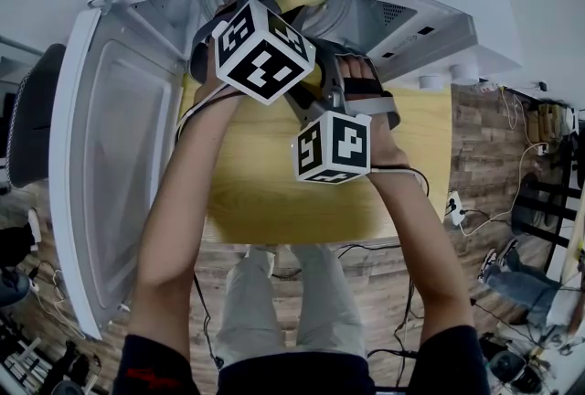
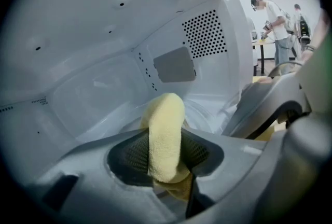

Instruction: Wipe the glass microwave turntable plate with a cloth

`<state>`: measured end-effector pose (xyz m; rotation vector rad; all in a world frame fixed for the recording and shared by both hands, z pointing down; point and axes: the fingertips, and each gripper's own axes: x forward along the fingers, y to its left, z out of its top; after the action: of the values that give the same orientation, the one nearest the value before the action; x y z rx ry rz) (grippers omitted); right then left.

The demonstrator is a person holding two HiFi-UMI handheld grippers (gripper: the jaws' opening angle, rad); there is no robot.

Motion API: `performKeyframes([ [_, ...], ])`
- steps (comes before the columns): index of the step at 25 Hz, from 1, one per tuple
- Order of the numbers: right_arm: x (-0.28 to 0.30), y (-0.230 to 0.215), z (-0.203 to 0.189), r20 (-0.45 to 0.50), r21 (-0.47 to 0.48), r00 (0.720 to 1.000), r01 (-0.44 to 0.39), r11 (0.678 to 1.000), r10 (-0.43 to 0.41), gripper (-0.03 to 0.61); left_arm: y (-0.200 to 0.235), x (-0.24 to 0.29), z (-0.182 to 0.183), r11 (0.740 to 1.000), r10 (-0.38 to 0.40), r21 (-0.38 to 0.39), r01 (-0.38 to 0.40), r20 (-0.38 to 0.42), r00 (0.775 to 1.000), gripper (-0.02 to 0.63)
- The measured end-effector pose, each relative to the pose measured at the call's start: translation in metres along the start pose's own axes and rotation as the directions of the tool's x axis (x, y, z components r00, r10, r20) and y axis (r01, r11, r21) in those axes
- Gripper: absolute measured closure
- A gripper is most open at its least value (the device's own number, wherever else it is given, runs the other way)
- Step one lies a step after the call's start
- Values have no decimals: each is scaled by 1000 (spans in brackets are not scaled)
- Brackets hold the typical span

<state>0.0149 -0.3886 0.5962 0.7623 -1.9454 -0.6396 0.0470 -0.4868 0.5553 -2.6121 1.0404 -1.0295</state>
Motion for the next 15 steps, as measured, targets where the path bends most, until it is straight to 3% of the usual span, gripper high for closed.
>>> performKeyframes([
  [15, 0, 1, 0, 3, -15, 1000, -11, 1000, 11, 279, -14, -1, 6, 997, -80, 10, 80, 26, 996, 476],
])
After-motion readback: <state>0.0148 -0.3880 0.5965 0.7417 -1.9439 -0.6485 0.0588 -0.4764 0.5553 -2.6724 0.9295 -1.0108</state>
